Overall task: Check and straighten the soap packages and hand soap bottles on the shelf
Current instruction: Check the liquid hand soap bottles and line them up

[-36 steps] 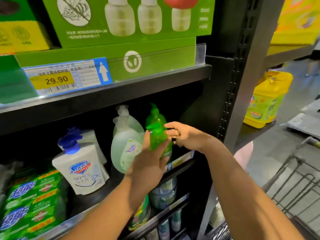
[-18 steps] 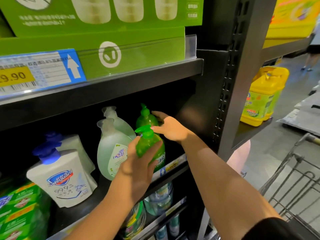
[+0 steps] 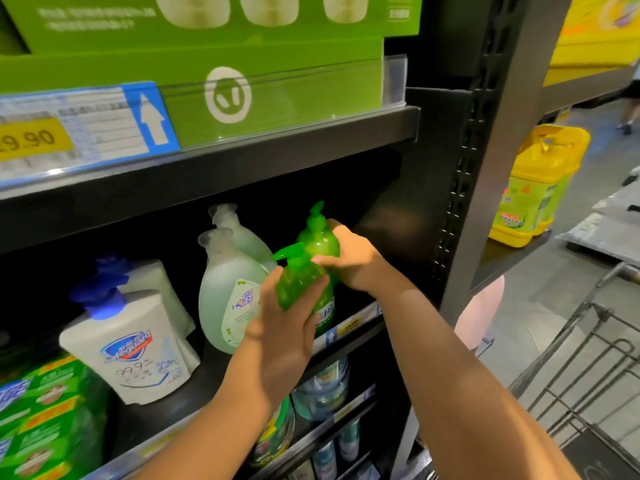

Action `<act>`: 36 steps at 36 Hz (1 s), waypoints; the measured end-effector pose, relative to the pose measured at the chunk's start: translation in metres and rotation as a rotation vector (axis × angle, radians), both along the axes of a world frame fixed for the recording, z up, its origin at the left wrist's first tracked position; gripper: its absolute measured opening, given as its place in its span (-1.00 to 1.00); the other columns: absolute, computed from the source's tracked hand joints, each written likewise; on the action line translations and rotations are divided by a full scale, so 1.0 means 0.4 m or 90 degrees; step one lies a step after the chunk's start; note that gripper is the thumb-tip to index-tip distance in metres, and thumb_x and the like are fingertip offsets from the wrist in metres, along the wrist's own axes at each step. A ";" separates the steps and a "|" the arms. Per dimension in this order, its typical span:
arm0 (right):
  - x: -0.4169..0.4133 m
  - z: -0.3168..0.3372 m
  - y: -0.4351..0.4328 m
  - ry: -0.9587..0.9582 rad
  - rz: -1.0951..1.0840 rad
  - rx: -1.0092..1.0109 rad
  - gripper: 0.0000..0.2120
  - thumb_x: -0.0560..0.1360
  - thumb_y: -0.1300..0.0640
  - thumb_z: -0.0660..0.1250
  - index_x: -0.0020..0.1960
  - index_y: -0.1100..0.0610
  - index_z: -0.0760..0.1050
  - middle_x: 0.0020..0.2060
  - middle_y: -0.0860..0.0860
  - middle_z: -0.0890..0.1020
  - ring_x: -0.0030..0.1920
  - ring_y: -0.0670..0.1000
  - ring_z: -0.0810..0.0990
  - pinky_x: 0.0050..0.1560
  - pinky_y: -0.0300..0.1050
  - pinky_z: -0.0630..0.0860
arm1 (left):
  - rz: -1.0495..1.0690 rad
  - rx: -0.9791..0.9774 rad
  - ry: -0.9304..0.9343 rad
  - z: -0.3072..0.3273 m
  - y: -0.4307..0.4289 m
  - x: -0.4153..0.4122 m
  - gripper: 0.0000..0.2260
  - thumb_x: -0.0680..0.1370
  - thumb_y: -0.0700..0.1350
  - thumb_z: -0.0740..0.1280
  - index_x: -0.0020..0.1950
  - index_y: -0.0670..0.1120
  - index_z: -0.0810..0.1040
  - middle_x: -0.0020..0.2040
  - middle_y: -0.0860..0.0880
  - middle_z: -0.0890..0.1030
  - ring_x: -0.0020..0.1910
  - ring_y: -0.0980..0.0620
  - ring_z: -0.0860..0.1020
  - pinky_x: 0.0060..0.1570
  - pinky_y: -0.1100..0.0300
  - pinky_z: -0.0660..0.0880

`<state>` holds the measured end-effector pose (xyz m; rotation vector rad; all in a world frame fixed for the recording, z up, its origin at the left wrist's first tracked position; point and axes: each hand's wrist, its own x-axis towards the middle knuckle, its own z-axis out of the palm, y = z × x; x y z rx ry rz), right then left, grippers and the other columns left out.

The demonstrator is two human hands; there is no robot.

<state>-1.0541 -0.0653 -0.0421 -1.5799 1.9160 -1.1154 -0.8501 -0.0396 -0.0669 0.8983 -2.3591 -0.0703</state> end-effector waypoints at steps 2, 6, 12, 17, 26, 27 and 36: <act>0.001 -0.019 0.031 0.003 -0.041 -0.021 -0.55 0.47 0.04 0.51 0.24 0.10 0.40 0.06 0.06 0.63 0.08 0.05 0.62 0.12 -0.04 0.53 | -0.013 0.058 -0.033 0.007 0.004 0.005 -0.60 0.63 0.03 0.21 0.48 0.20 0.37 0.45 -0.14 0.25 0.06 -0.12 0.60 0.06 0.08 0.57; 0.010 -0.043 0.090 0.066 -0.104 -0.078 -0.68 0.48 0.19 0.45 0.15 0.08 0.40 -0.05 0.03 0.63 -0.01 0.08 0.61 0.00 0.02 0.55 | -0.012 0.066 -0.041 0.001 0.003 0.014 -0.57 0.63 0.02 0.24 0.50 0.25 0.31 0.49 -0.15 0.18 0.10 -0.21 0.60 0.17 0.03 0.52; 0.038 -0.028 0.141 0.110 -0.156 -0.051 -0.59 0.50 0.15 0.43 0.28 0.02 0.35 0.08 0.06 0.59 0.11 0.16 0.55 0.12 0.14 0.51 | -0.025 0.046 -0.047 0.001 -0.004 0.006 -0.55 0.62 -0.04 0.29 0.51 0.18 0.33 0.50 -0.29 0.19 0.06 -0.27 0.62 0.01 -0.02 0.59; 0.059 -0.014 0.189 0.084 -0.195 -0.112 -0.50 0.45 0.13 0.48 0.31 -0.03 0.35 0.10 -0.02 0.59 0.11 0.08 0.58 0.13 0.14 0.54 | -0.011 0.145 -0.071 0.031 0.004 -0.005 -0.52 0.67 -0.04 0.19 0.54 0.29 0.18 0.58 -0.14 -0.09 0.32 -0.21 0.47 0.30 0.00 0.42; 0.098 0.092 0.360 0.001 -0.236 -0.207 -0.39 0.51 0.08 0.46 0.44 -0.17 0.26 0.01 -0.37 0.54 0.00 -0.34 0.48 -0.02 -0.61 0.29 | 0.078 0.286 -0.170 0.083 0.013 -0.081 -0.30 0.55 -0.36 0.21 0.53 0.26 0.19 0.58 -0.12 -0.26 0.40 -0.26 0.38 0.33 0.03 0.40; 0.095 0.098 0.381 -0.024 -0.246 -0.195 -0.39 0.51 0.09 0.46 0.40 -0.24 0.23 -0.05 -0.50 0.51 -0.04 -0.42 0.48 -0.03 -0.64 0.28 | 0.080 0.286 -0.194 0.094 0.015 -0.092 -0.26 0.55 -0.36 0.20 0.56 0.27 0.09 0.57 -0.16 -0.31 0.39 -0.27 0.40 0.30 0.03 0.40; 0.099 0.125 0.526 -0.303 -0.188 -0.089 -0.12 0.41 -0.13 0.51 0.60 0.04 0.16 0.37 -0.04 0.54 0.36 -0.06 0.51 0.39 0.07 0.46 | 0.019 0.354 -0.193 0.151 -0.010 -0.115 -0.25 0.58 -0.33 0.21 0.59 0.25 0.00 0.56 -0.21 -0.37 0.43 -0.26 0.39 0.26 0.13 0.43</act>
